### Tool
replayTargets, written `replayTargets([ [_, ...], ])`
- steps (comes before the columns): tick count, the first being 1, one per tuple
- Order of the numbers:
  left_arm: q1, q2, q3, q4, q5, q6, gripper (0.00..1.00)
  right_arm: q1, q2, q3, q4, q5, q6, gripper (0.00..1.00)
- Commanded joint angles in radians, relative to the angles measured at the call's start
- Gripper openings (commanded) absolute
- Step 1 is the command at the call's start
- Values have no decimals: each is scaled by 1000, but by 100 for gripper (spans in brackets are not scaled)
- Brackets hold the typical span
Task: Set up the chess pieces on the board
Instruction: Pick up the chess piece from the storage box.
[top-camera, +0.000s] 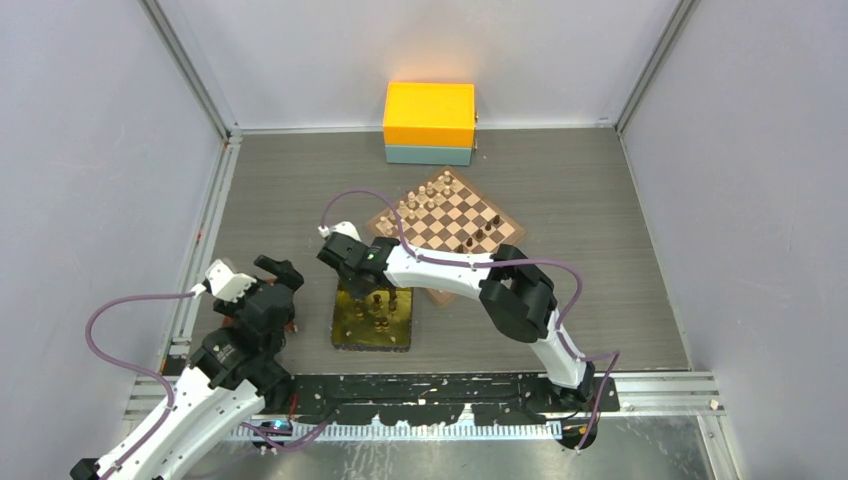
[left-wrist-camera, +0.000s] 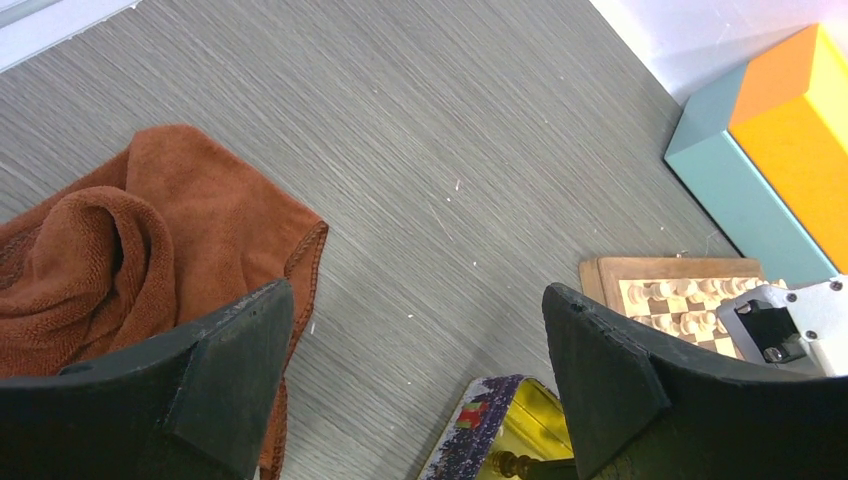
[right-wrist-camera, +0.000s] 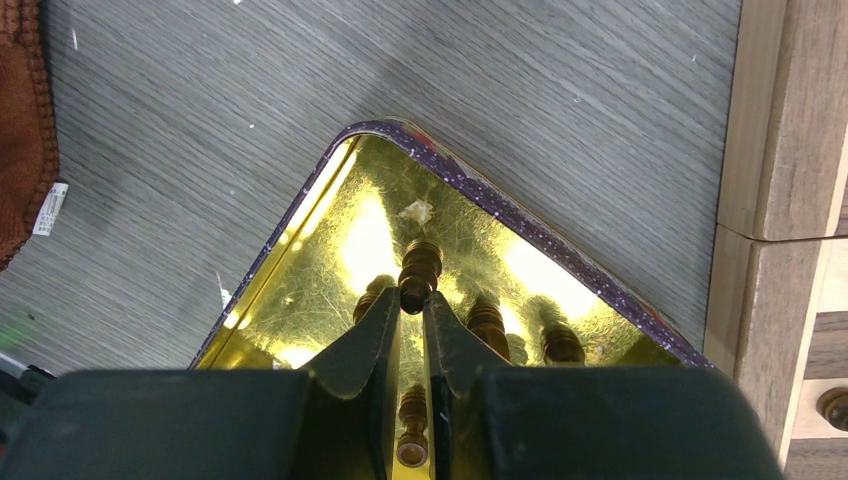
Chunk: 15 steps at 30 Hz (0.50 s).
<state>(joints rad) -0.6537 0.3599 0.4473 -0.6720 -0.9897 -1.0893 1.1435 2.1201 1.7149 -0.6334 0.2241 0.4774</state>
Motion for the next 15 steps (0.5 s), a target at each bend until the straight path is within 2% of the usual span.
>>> replayTargets([
  [1,-3,15,9,15,-62,-12,95,5,-88,10,21,33,-20,1],
  [15,-3,17,13,-5,-64,-23,95,4,-127,-27,50,47,-31,1],
])
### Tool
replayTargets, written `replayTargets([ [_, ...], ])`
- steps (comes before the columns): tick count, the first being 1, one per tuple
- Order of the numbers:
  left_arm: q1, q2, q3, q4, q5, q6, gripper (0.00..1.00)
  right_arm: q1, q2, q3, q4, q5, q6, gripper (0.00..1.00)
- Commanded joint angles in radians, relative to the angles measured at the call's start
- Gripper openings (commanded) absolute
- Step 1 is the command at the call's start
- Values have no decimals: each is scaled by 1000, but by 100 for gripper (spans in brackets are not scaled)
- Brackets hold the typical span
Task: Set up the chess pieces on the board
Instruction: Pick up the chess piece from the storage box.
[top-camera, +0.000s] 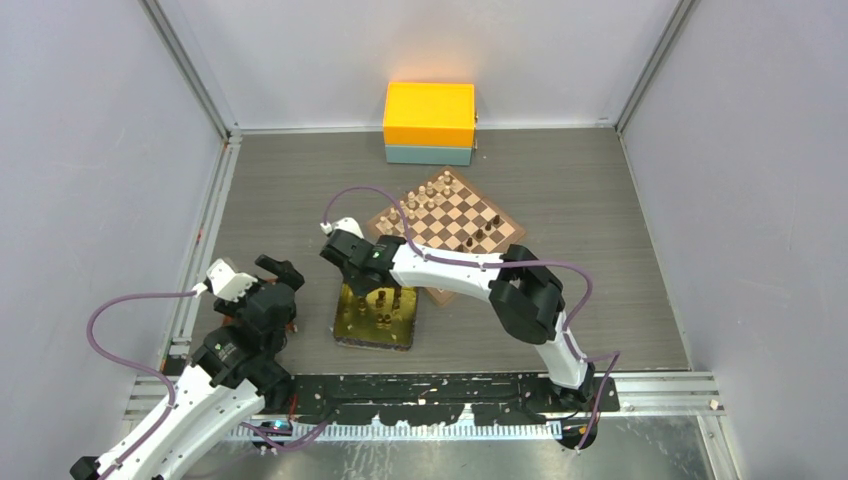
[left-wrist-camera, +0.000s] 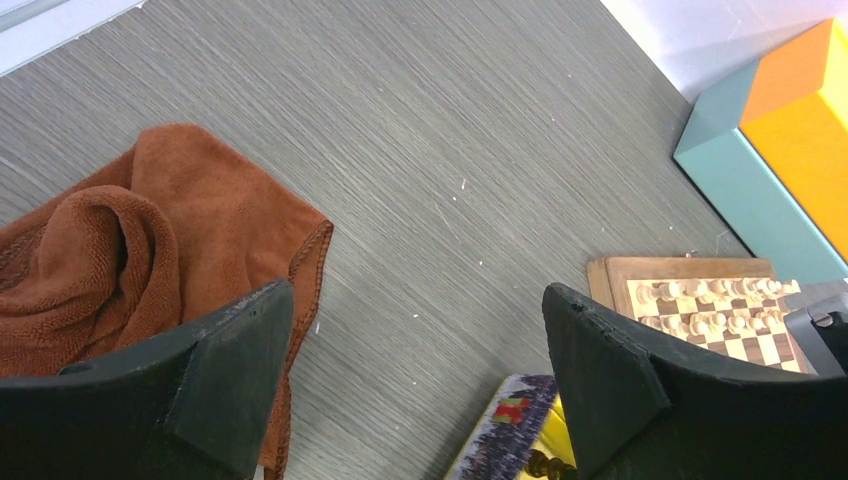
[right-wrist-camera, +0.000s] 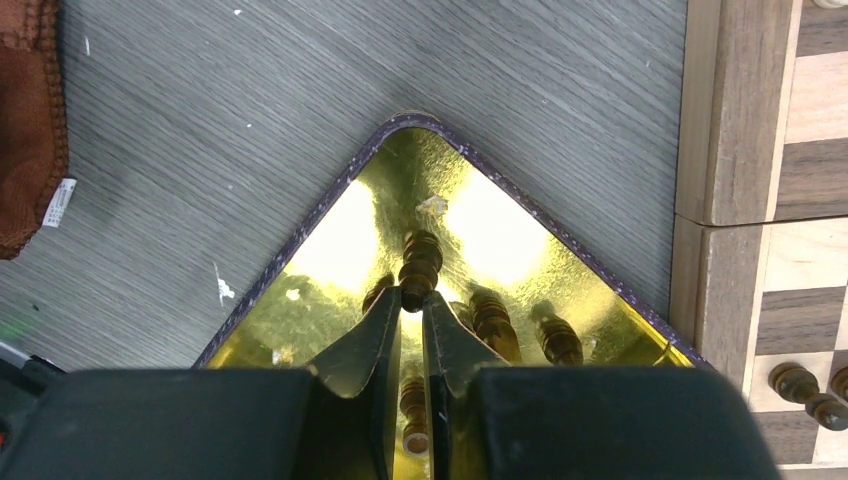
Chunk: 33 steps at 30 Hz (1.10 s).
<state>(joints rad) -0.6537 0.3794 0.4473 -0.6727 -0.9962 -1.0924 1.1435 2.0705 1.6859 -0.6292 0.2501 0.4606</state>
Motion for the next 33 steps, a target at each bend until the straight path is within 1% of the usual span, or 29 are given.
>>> replayTargets([
  [1,-3,-3,12,-4,-58,-22,95,5,-76,0,49,19,-15,1],
  [7,-2,0,12,-8,-57,-30,95,5,-61,9,57,13,-24,1],
  [12,-3,0,11,-8,-58,-30,95,5,-83,19,49,37,-29,1],
  [17,-3,7,10,-4,-55,-28,95,4,-141,10,14,83,-32,1],
  [22,-4,6,12,9,-44,-16,95,5,-241,-53,-15,150,-6,1],
  [25,-2,15,35,40,-5,42,95,4,-313,-90,-37,203,12,1],
  [27,-2,27,62,65,45,76,96,3,-359,-116,-53,236,28,1],
  [33,-3,91,223,60,237,76,98,-7,-485,-206,-101,315,89,1],
])
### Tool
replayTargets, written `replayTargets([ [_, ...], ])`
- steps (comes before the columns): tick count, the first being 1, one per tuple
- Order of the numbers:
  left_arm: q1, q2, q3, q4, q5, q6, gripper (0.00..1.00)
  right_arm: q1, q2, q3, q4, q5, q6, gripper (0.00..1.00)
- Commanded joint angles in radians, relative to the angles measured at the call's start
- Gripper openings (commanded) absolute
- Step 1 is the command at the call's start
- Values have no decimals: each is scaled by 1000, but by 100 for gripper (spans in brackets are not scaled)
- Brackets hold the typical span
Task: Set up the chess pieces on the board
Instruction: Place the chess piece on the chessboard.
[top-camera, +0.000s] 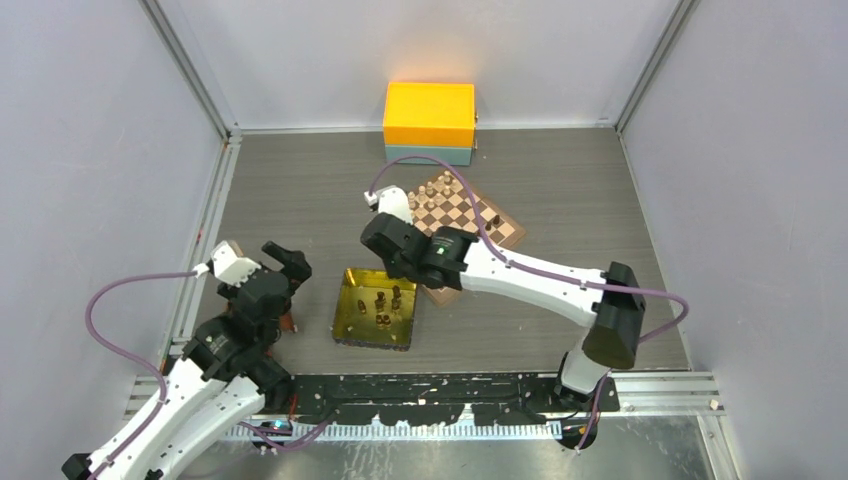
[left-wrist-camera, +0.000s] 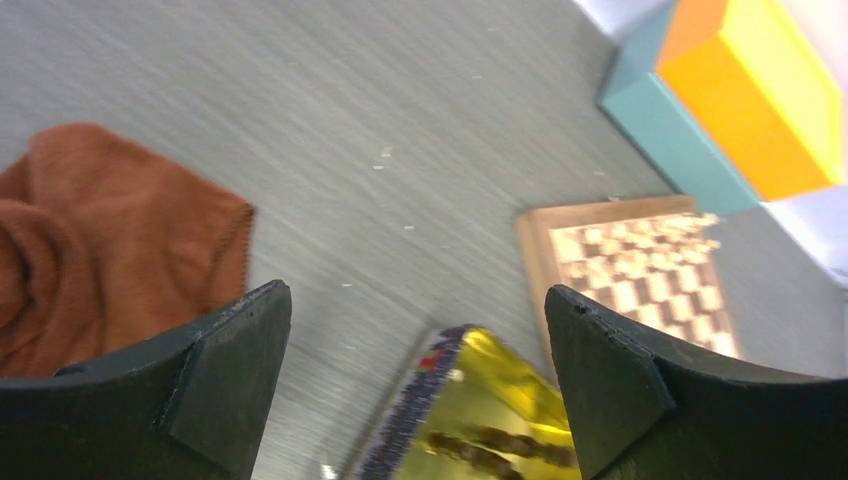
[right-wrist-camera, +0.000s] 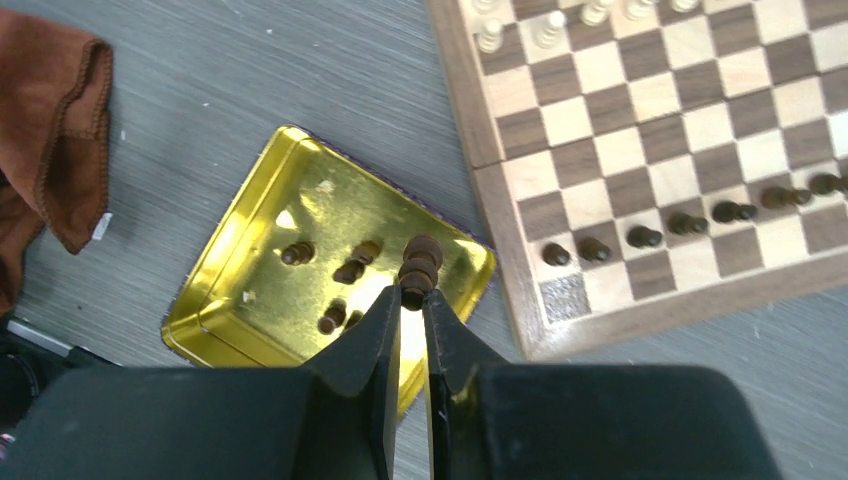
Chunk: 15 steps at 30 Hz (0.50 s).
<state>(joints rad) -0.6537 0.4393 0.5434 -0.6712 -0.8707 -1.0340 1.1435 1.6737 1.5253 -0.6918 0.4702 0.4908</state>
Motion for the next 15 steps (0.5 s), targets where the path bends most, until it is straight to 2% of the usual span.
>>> replayTargets([
  [1,-3,42,158,53,138,13,98,-9,-105,-63,-44,102,69,1],
  [8,-4,105,342,45,248,10,100,-47,-166,-171,-71,123,146,1],
  [15,-5,220,469,58,300,4,100,-159,-167,-315,25,15,186,1],
])
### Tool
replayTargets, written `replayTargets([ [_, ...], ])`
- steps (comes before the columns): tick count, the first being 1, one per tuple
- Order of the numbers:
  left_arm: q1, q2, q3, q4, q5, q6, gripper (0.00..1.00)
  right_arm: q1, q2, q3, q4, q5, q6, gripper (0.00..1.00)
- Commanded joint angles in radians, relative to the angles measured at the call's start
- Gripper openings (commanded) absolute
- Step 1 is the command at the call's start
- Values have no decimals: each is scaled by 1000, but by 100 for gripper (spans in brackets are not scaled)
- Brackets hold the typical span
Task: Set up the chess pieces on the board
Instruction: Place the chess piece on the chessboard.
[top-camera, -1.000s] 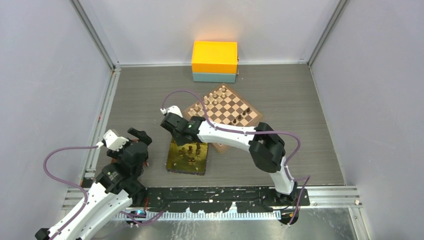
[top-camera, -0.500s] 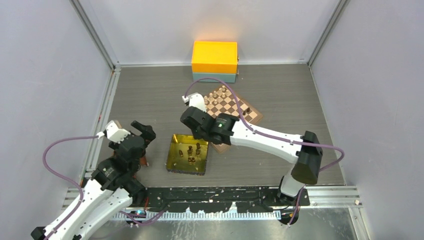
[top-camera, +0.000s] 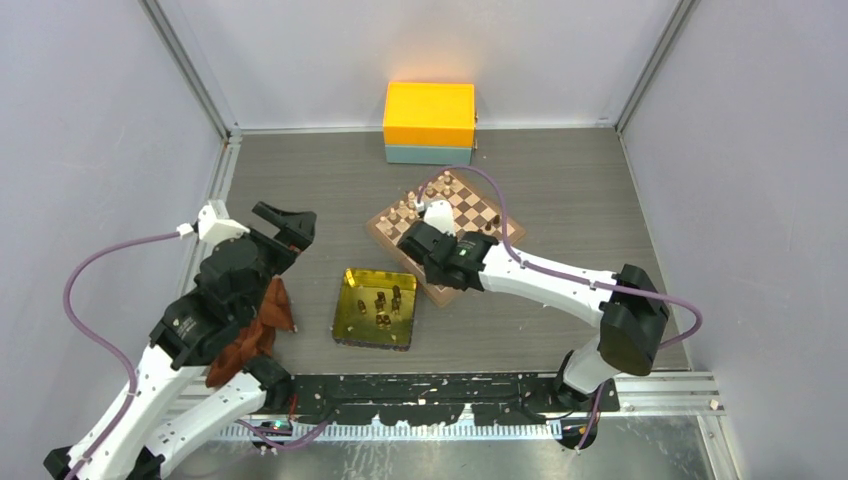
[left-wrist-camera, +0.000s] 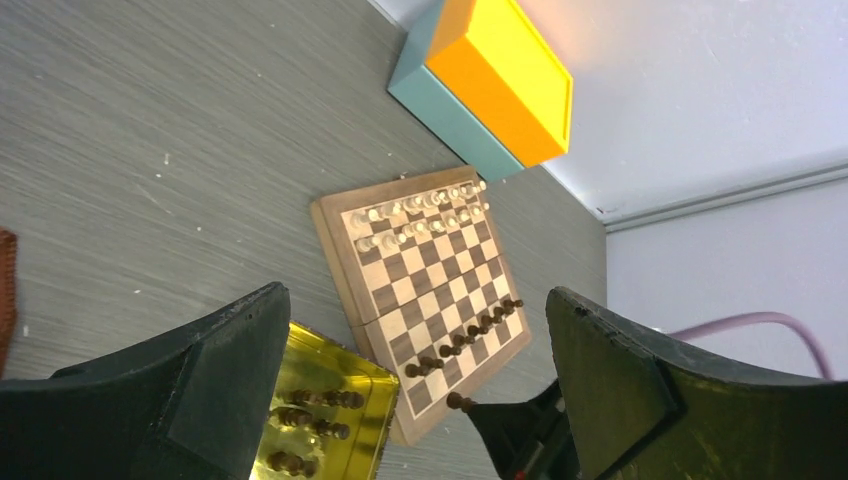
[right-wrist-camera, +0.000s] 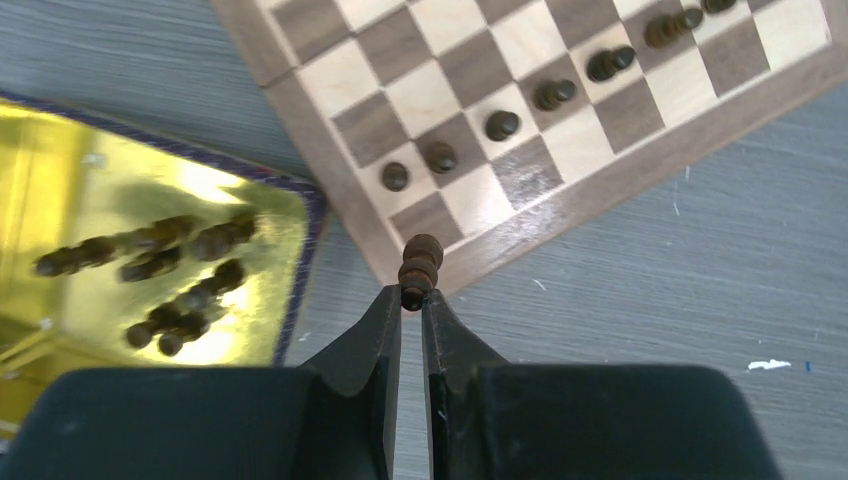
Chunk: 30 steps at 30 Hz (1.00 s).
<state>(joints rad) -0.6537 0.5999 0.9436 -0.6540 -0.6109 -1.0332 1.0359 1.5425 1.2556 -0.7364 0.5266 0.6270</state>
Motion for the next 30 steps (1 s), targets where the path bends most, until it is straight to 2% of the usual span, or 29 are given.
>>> replayTargets([
  [1,-5,78,86,41,39,2,100,-65,-28,-52,73,-49,50,1],
  [6,-23,134,140,59,24,13,100,-97,-1,-55,79,-98,46,1],
  [15,-23,111,122,125,1,50,100,-106,78,-39,86,-153,52,1],
  [30,-23,119,101,163,26,64,100,-139,90,-75,127,-175,50,1],
])
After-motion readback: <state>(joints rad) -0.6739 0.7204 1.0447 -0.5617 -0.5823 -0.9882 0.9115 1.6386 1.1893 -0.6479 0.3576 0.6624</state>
